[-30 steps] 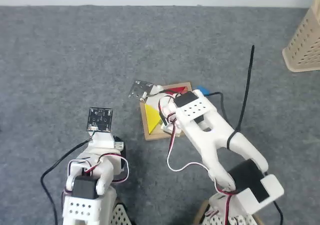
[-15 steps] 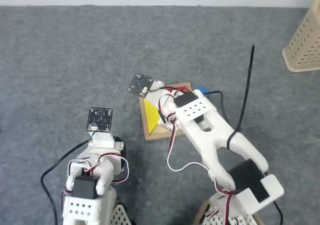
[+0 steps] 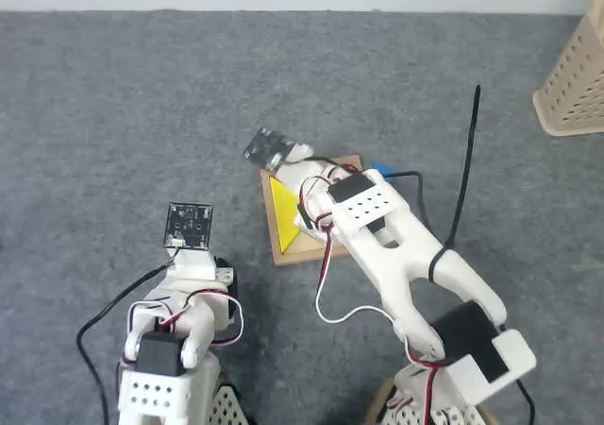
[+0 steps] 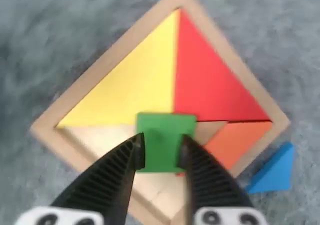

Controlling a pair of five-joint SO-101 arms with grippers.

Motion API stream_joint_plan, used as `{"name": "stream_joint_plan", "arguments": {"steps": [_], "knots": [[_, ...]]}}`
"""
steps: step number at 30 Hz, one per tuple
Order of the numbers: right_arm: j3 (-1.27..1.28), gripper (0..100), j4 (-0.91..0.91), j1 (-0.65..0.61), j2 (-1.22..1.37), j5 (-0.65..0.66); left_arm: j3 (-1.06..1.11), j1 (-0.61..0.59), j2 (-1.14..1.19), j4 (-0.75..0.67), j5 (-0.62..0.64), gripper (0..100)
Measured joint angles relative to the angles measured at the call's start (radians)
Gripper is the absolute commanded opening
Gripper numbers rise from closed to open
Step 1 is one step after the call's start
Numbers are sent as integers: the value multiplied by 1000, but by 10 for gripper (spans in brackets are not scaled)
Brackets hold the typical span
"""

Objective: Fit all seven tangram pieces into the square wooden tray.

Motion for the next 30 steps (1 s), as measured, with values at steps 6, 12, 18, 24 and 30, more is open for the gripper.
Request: {"name": "stream_joint_plan", "arguments": {"steps": [6,12,18,24,30], "knots": [[0,6,-75,109,0,-157,0,0,0,0,0,13],[0,6,-106,155,15,-219,0,0,0,0,0,13],[0,6,-133,120,91,-224,0,0,0,0,0,13],[0,6,-133,103,94,-193,0,2,0,0,0,13],[0,6,-133,103,94,-186,0,2,0,0,0,13]]}}
